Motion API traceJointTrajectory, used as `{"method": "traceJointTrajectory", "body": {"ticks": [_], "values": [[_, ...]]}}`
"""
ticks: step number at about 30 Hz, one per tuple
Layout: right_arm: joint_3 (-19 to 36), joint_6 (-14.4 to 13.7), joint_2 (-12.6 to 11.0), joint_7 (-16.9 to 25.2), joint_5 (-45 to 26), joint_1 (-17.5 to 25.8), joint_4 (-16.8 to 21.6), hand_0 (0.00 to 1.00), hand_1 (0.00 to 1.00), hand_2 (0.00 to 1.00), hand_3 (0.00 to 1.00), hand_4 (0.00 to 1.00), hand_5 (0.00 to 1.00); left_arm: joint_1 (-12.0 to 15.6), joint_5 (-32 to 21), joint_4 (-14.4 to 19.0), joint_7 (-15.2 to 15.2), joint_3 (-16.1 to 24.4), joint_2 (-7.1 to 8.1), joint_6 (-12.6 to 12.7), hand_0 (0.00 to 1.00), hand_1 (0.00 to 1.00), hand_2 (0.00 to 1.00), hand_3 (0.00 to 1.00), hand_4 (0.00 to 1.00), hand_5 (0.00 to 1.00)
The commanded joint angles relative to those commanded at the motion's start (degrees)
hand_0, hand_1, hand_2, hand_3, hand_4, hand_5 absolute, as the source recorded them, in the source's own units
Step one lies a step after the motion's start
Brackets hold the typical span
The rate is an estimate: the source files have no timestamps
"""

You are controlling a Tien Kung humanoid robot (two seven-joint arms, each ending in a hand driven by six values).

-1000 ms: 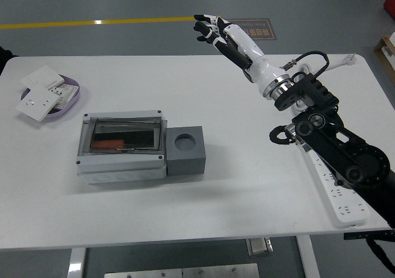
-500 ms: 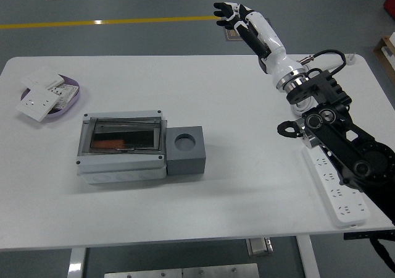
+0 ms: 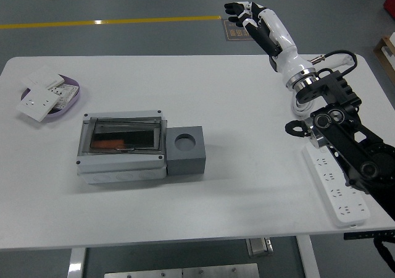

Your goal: Pick up the cylinder from the cube,place it in the box,flap close box

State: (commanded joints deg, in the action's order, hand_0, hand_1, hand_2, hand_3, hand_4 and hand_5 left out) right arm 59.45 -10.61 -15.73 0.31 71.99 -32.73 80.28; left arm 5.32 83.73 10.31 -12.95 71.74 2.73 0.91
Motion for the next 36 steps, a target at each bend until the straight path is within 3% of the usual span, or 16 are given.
{"method": "traceJointTrajectory", "body": {"ticks": [3,4,8,9,27,28,32,33,36], "values": [[0.2,0.4,-0.1,-0.3,0.4,0.1,0.0,0.802,0.756,0.793,0.725,0.576,0.513,0.0,0.0,0.0,0.0,0.0,-0.08,0.0,0.923,0.852,0.854,0.951,0.002,0.002],[0.3,0.5,-0.1,-0.4,0.5,0.1,0.1,0.798,0.757,0.793,0.728,0.565,0.451,0.0,0.0,0.0,0.1,0.0,-0.08,0.0,0.923,0.852,0.854,0.951,0.002,0.002],[0.5,0.7,-0.3,-0.6,0.7,0.1,0.1,0.798,0.757,0.793,0.728,0.565,0.451,-0.1,0.0,0.0,0.1,0.1,0.02,0.0,0.923,0.852,0.854,0.951,0.002,0.002],[0.5,0.8,-0.4,-0.6,0.7,0.1,0.0,0.811,0.767,0.804,0.766,0.687,0.37,-0.1,0.0,0.0,0.1,0.1,0.04,0.0,0.923,0.852,0.854,0.951,0.002,0.002],[0.7,2.0,-0.8,-1.4,3.5,-0.1,0.5,0.819,0.782,0.827,0.835,0.703,0.353,0.0,-0.7,0.0,0.1,-0.2,-0.2,0.2,0.923,0.852,0.854,0.951,0.002,0.002],[0.8,2.0,-0.9,-1.3,3.4,-0.1,0.5,0.828,0.804,0.858,0.879,0.629,0.16,0.1,-0.8,0.0,0.1,-0.2,-0.15,0.2,0.923,0.852,0.854,0.951,0.002,0.002],[1.2,2.0,-1.3,-1.0,3.2,0.2,0.7,0.828,0.804,0.858,0.879,0.629,0.16,0.3,-1.4,0.0,0.1,-0.6,-0.07,0.4,0.923,0.852,0.854,0.951,0.002,0.002],[1.3,2.0,-1.5,-0.9,3.1,0.2,0.7,0.832,0.806,0.858,0.881,0.515,0.149,0.4,-1.6,0.0,0.1,-0.7,-0.09,0.4,0.923,0.852,0.854,0.951,0.002,0.002],[1.8,2.0,-1.7,-0.6,2.9,0.5,0.7,0.832,0.806,0.858,0.881,0.515,0.149,0.4,-2.0,0.0,0.1,-1.0,-0.18,0.5,0.923,0.852,0.854,0.951,0.002,0.002]]}}
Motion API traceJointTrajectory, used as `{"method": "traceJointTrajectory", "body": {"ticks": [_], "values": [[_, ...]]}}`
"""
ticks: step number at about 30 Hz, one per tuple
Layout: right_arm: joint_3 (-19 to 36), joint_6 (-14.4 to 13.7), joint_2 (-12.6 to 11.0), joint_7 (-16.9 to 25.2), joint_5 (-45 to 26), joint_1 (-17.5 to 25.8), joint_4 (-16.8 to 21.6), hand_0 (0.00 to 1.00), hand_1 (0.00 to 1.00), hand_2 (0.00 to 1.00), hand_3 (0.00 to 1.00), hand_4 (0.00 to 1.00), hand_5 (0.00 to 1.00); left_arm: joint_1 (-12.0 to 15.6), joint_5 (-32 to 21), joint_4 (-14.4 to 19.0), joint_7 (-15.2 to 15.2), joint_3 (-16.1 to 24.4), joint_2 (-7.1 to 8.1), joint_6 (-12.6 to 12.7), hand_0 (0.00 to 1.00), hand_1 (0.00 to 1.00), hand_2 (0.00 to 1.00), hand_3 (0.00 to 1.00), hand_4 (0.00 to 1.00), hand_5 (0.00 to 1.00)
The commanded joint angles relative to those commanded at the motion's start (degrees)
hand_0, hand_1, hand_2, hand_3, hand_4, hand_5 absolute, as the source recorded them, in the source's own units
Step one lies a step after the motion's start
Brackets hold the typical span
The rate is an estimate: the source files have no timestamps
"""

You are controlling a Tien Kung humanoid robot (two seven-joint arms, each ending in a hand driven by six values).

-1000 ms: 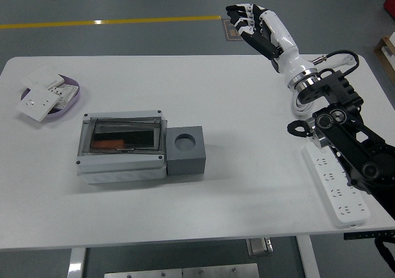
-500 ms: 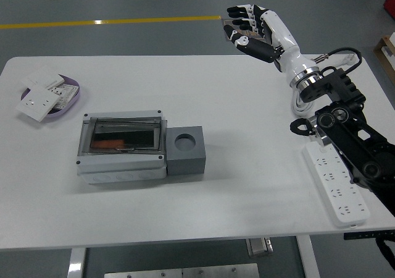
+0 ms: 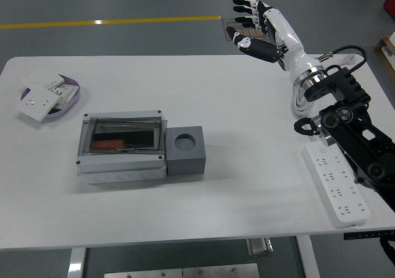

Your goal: Pick up the cylinder from the cube,place it in the box,flap close box

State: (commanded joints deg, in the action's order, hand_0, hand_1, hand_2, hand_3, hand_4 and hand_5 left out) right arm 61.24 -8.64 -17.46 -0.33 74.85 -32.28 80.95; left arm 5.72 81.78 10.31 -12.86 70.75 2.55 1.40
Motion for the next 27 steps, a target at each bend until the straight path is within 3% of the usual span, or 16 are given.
{"method": "traceJointTrajectory", "body": {"ticks": [15,27], "values": [[1.5,0.8,0.3,0.5,-0.1,1.9,0.2,0.836,0.808,0.858,0.877,0.451,0.139,-0.3,-0.2,0.0,-0.5,-0.2,0.42,0.1,0.923,0.852,0.854,0.951,0.002,0.002],[0.0,1.5,4.4,2.0,-5.3,1.0,0.1,0.848,0.814,0.863,0.88,0.456,0.138,0.2,0.1,0.0,-0.8,-0.1,0.97,0.0,0.923,0.852,0.854,0.951,0.002,0.002]]}}
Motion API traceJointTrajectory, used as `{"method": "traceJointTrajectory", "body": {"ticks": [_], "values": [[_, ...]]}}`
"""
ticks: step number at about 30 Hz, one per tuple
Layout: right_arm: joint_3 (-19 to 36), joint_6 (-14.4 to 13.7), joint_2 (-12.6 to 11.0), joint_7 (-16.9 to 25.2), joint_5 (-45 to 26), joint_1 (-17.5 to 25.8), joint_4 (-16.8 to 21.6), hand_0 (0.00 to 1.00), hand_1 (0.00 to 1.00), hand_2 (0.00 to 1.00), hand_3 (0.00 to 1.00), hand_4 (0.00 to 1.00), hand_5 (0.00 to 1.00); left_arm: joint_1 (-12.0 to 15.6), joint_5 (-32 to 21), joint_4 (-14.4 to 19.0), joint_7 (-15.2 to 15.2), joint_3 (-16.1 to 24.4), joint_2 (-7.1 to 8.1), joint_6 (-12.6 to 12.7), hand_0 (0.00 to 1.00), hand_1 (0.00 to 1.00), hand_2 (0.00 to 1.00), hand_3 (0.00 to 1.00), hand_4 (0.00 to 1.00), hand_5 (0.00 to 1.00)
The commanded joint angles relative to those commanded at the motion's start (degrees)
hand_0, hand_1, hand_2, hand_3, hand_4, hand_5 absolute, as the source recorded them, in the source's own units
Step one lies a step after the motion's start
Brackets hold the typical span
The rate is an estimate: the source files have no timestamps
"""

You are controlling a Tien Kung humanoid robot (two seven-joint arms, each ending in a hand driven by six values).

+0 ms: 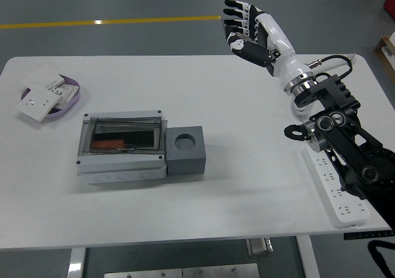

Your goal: Pick up the cylinder from the cube,place it in the box,flap close box

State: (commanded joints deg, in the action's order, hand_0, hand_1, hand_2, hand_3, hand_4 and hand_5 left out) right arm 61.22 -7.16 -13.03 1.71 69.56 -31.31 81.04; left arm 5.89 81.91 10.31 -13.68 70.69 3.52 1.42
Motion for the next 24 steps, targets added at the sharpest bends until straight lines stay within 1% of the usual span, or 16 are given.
{"method": "traceJointTrajectory", "body": {"ticks": [1,8,12,17,24], "values": [[-0.1,0.0,0.3,0.0,0.1,-0.1,-0.1,0.851,0.814,0.861,0.879,0.462,0.123,0.1,-0.1,0.0,0.0,0.0,-0.04,0.0,0.923,0.852,0.854,0.951,0.002,0.002],[-1.0,-0.2,2.5,0.2,0.4,-0.7,-1.4,0.852,0.818,0.86,0.875,0.465,0.126,0.2,-0.3,0.0,0.0,-0.1,-0.5,-0.1,0.923,0.852,0.854,0.951,0.002,0.002],[-1.8,-0.3,4.6,0.3,1.1,-1.5,-2.1,0.852,0.818,0.86,0.875,0.465,0.126,0.3,-0.4,0.0,-0.1,-0.2,-0.63,-0.1,0.923,0.852,0.854,0.951,0.002,0.002],[-4.1,-0.6,7.0,0.4,1.9,-3.1,-3.4,0.853,0.818,0.859,0.871,0.467,0.135,0.5,-1.2,0.0,0.0,-0.8,-0.66,0.0,0.923,0.852,0.854,0.951,0.002,0.002],[-7.9,-0.4,8.9,0.8,1.3,-4.7,-4.9,0.853,0.819,0.86,0.866,0.467,0.136,0.5,-1.2,0.0,0.2,-0.6,-0.63,0.1,0.923,0.852,0.854,0.951,0.002,0.002]]}}
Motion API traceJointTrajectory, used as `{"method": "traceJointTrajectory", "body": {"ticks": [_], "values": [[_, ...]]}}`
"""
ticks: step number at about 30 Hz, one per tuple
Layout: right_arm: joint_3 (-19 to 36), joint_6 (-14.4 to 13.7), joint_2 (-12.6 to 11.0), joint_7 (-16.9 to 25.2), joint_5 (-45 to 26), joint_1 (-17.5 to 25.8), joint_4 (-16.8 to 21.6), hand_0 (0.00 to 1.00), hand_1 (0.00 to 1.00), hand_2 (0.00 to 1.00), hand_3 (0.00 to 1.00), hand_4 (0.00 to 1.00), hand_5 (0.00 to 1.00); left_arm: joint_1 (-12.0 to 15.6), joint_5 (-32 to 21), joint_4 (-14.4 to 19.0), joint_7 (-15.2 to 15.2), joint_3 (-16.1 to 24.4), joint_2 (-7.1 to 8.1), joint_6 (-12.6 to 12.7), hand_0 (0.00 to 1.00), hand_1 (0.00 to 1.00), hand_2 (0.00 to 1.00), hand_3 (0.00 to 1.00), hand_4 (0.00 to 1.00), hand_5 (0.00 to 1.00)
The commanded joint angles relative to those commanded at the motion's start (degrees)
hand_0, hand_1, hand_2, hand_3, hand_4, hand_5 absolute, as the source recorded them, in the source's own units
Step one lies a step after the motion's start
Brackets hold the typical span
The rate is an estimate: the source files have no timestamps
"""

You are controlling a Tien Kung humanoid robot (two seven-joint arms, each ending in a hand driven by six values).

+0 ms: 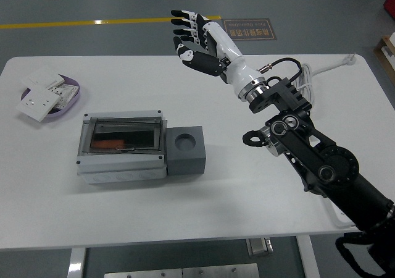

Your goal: Pick up the cylinder from the cube,place it in the box,flap close box

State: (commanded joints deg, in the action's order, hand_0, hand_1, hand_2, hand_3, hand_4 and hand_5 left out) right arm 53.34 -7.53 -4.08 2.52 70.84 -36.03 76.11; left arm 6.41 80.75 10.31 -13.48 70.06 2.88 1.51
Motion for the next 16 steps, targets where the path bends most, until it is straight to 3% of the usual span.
{"method": "traceJointTrajectory", "body": {"ticks": [16], "values": [[-11.4,0.4,1.9,-2.2,5.7,-1.1,3.5,0.86,0.821,0.854,0.838,0.472,0.12,0.0,-0.9,0.0,0.0,-0.1,-0.28,-0.1,0.923,0.852,0.854,0.951,0.002,0.002]]}}
